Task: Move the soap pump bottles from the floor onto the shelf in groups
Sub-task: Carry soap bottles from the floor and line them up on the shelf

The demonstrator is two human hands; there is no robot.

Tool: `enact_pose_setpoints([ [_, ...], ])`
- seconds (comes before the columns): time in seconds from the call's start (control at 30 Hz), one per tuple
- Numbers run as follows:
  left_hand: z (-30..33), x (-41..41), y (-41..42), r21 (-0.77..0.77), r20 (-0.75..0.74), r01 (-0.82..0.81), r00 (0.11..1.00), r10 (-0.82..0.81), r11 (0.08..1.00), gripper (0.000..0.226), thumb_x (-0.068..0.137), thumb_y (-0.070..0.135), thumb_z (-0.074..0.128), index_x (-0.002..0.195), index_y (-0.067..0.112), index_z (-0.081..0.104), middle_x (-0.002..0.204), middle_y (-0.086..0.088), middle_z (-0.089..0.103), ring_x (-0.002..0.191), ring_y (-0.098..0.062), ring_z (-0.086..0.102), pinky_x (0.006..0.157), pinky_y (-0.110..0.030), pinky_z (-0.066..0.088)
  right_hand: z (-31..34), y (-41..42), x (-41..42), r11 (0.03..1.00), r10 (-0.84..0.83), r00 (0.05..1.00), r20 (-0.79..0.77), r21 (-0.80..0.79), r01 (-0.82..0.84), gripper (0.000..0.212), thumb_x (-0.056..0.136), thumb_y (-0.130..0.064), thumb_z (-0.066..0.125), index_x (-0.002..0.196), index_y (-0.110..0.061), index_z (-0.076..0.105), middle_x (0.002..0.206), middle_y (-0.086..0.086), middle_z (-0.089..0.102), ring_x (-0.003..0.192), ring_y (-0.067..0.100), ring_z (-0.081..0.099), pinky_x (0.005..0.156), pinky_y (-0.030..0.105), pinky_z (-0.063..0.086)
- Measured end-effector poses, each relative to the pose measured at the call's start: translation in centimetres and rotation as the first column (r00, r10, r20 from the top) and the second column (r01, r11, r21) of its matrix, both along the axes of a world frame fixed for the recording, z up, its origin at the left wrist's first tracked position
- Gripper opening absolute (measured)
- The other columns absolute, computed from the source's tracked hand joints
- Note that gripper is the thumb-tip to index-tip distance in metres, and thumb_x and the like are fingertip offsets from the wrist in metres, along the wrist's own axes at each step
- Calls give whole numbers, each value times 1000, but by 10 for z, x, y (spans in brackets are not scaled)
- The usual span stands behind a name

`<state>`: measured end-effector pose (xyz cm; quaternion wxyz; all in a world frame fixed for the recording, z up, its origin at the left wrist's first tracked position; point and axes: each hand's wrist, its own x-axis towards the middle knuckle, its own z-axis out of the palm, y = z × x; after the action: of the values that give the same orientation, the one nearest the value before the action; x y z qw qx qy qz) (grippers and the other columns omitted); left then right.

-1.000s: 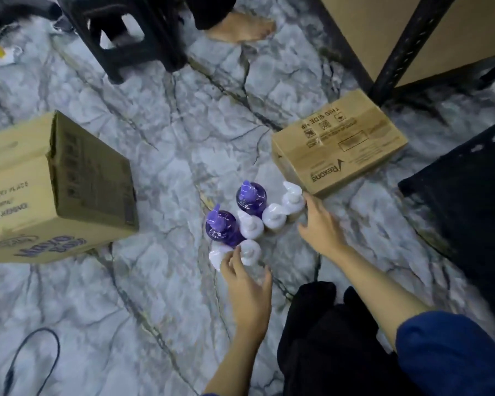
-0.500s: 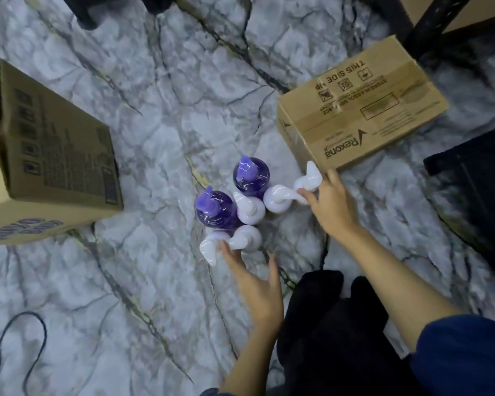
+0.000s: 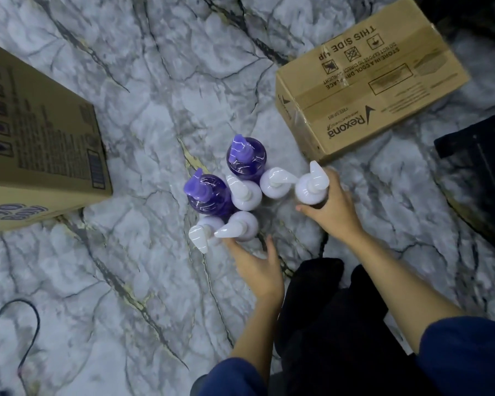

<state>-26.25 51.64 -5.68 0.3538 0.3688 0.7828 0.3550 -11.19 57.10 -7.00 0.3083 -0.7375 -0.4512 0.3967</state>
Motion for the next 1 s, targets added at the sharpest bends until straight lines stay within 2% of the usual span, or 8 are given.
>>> enact_pose_setpoints([
  [0.1, -4, 6, 3, 19, -36, -8, 999, 9, 1000, 85, 78, 15, 74, 147, 7, 23, 146, -4, 39, 129, 0, 36, 106, -8, 23, -13, -1, 0, 995, -77, 995, -59, -71, 73, 75, 63, -15, 86, 126, -17, 46, 120, -2, 57, 112, 18, 53, 85, 26, 39],
  [0.23, -13, 8, 13, -26, 6, -62, 998, 62, 998, 67, 78, 7, 74, 136, 4, 41, 130, -5, 54, 119, -8, 48, 103, -18, 34, -24, -1, 0, 992, -93, 991, -97, -90, 85, 74, 63, -13, 85, 126, -19, 47, 120, -2, 57, 113, 18, 53, 87, 27, 39],
  [0.37, -28, 2, 19, -173, 21, -83, 996, 88, 981, 59, 74, 20, 79, 125, 12, 50, 110, 4, 62, 99, -7, 57, 83, -13, 39, -29, 1, -2, 988, -133, 982, -132, -96, 121, 76, 62, -13, 87, 126, -19, 48, 112, -10, 53, 105, 8, 49, 81, 15, 35],
  [0.5, -43, -3, 22, -263, 46, -107, 991, 123, 959, 52, 72, 31, 79, 115, 18, 55, 97, 6, 66, 92, -14, 63, 86, -31, 48, -32, 1, -4, 985, -160, 973, -168, -91, 146, 73, 63, -13, 86, 124, -22, 49, 109, -13, 54, 102, 6, 51, 80, 17, 36],
  [0.6, -41, -4, 19, -227, 39, -90, 994, 101, 970, 47, 72, 29, 80, 111, 20, 56, 96, 8, 66, 89, -9, 62, 85, -33, 50, -32, 1, -3, 985, -165, 969, -182, -87, 151, 68, 64, -13, 84, 122, -25, 50, 109, -11, 57, 103, 10, 54, 81, 21, 38],
  [0.7, -31, -3, 11, -146, 63, -64, 995, 74, 987, 43, 71, 23, 81, 105, 29, 55, 98, 14, 62, 90, 3, 59, 82, -22, 46, -25, 0, -4, 981, -192, 963, -190, -74, 181, 63, 67, -16, 83, 119, -26, 49, 110, -8, 58, 102, 12, 56, 81, 25, 42],
  [0.87, -6, 6, -1, -35, 44, 56, 998, -54, 998, 67, 63, 55, 73, 114, 14, 56, 102, 0, 59, 97, -21, 57, 82, -41, 50, -3, -3, -7, 975, -224, 953, -206, -57, 217, 61, 68, -21, 82, 115, -29, 44, 113, -3, 59, 104, 19, 59, 86, 38, 51],
  [1.0, 24, 13, 0, 14, 66, 97, 993, -97, 995, 75, 62, 59, 70, 118, 12, 55, 107, -6, 60, 100, -21, 57, 87, -41, 49, 28, -3, -12, 974, -222, 959, -174, -9, 224, 76, 64, -42, 71, 127, -17, 37, 119, 3, 57, 104, 24, 59, 84, 43, 51],
])
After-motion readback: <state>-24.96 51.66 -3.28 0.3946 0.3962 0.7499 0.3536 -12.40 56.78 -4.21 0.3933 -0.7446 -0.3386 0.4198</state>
